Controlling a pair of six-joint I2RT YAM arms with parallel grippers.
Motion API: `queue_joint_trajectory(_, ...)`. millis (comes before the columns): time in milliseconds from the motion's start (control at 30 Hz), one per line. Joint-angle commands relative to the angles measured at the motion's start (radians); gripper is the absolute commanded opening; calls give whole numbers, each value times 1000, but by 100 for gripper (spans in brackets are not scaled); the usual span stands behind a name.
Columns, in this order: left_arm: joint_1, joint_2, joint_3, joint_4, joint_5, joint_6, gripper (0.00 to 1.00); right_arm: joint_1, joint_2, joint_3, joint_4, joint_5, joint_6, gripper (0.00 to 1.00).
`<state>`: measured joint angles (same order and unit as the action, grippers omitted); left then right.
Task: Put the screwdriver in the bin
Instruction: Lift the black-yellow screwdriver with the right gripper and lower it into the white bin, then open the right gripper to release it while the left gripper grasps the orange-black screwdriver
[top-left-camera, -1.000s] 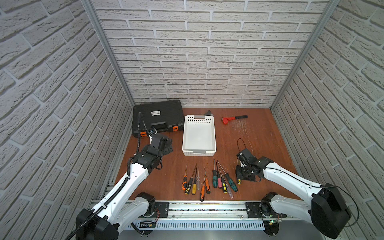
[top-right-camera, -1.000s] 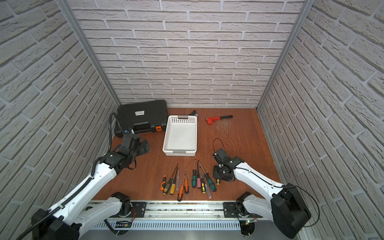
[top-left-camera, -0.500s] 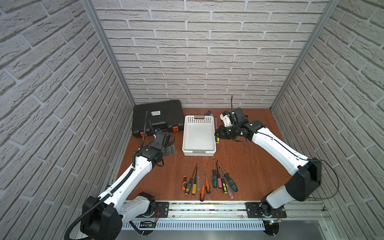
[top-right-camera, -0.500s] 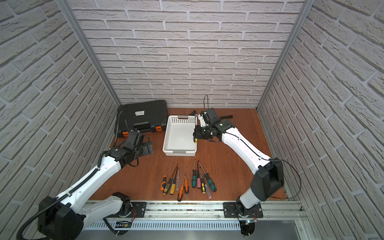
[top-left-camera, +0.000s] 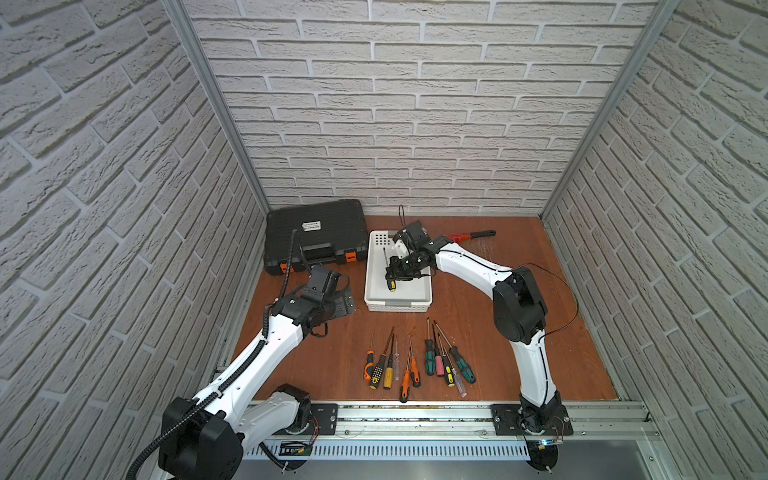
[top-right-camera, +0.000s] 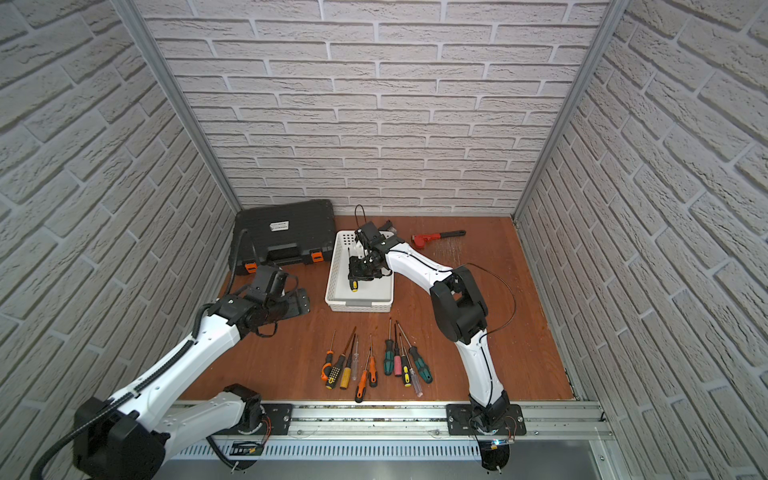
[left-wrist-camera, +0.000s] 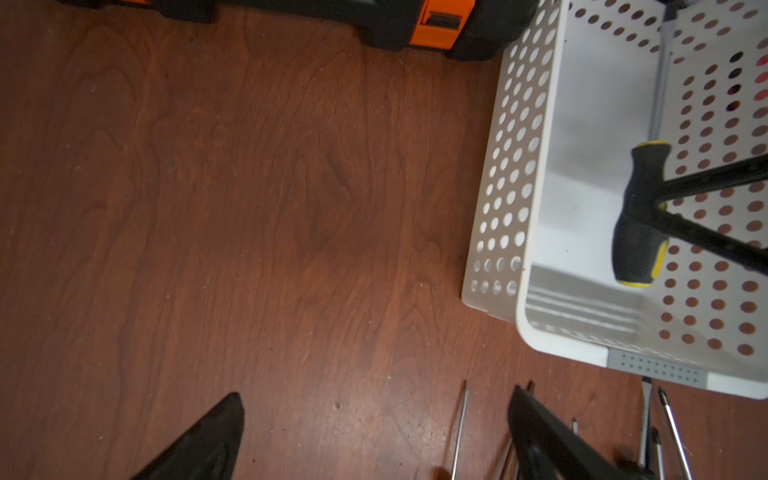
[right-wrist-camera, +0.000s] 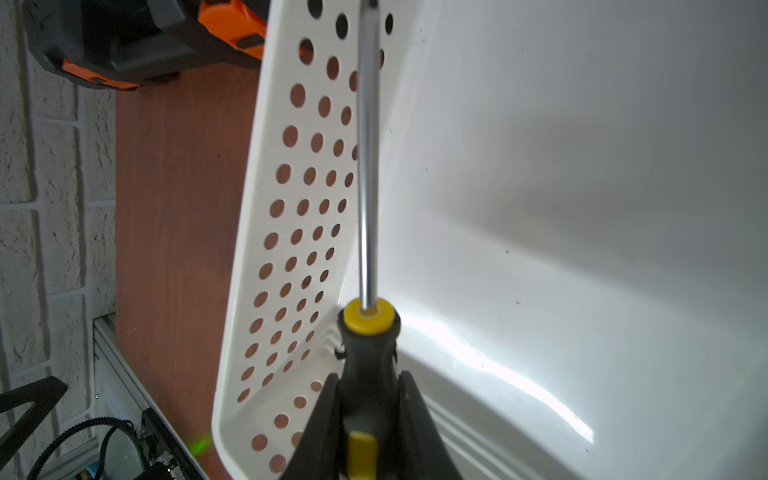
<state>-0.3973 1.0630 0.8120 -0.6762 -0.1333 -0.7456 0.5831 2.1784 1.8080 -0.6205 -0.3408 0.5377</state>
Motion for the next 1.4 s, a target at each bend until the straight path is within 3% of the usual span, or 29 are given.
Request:
queue_joint_trajectory(0,8,-20,-32,-2,21,-22,98,2,1,16,94,-28,47,6)
queue_joint_trajectory(500,3,-36,-73,-19,151,-71,95,0,132,74,117,16,67,14)
queue_joint_trajectory(600,-7,-50,-95,-22,176,-98,93,0,142,84,110,16,65,22)
queue_joint_trajectory(800,-26,-82,-124,-34,167,-146,92,0,140,85,110,11,58,46)
queue_joint_trajectory(867,-32,-74,-115,-47,170,-152,92,0,133,91,106,15,51,48)
queue_joint_trajectory(1067,-77,-74,-90,-94,212,-166,87,1,31,94,122,21,34,48)
queue_joint_trajectory(1133,-105,-58,-93,-105,269,-161,77,1,-36,75,142,32,-12,48)
queue_joint_trajectory(1267,-208,-43,-108,-140,299,-186,72,1,-139,33,107,115,-139,48)
queue_joint_trajectory(1367,-290,-44,-138,-142,308,-233,70,1,-234,-64,113,111,-166,47)
